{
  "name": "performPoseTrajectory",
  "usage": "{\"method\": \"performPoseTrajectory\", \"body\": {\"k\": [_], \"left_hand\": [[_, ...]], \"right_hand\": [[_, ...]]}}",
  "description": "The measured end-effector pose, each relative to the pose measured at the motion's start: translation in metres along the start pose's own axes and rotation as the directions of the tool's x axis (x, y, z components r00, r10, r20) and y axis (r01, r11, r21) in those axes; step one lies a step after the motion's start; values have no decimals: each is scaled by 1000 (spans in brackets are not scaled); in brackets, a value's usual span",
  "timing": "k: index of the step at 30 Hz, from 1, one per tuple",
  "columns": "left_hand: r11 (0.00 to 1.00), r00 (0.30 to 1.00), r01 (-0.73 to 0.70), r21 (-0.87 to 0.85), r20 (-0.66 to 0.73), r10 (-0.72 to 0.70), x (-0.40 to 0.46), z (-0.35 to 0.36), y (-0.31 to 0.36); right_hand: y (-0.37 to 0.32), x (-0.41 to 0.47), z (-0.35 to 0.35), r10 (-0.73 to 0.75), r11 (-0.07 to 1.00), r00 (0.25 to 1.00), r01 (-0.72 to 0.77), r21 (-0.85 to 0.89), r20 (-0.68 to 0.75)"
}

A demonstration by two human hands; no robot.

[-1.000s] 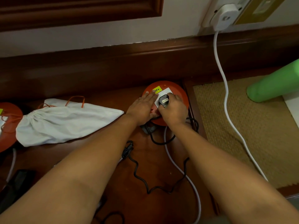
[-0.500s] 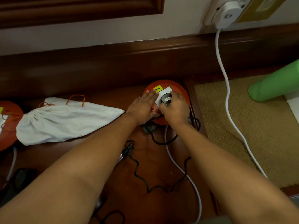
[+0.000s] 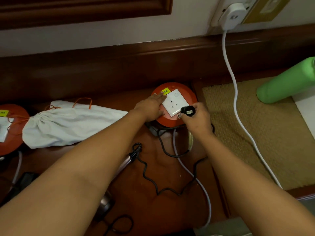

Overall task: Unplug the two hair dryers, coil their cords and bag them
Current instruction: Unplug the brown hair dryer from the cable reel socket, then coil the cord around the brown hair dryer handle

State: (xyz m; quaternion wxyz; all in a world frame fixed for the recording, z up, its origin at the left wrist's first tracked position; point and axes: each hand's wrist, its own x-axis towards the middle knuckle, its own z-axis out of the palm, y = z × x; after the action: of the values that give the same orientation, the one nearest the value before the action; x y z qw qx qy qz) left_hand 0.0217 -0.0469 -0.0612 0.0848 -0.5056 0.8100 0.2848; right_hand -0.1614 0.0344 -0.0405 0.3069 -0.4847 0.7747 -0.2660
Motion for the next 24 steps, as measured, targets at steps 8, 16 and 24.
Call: {"method": "performPoseTrajectory", "body": {"k": [8,16,24], "left_hand": [[945,956,37,-325,-263,-128,-102,41,20],[912,912,324,-253,-172,-372,-209,101,-1],[864,864,504,1,-24,-504,-247,115,-12]], "right_hand": [[16,-13,-41,302,953,940,-294,-77,158],[4,-63,-35,281,958,860,-221,-184,425],[-2,-105,8,367,930,789,-301,-211,492]]}}
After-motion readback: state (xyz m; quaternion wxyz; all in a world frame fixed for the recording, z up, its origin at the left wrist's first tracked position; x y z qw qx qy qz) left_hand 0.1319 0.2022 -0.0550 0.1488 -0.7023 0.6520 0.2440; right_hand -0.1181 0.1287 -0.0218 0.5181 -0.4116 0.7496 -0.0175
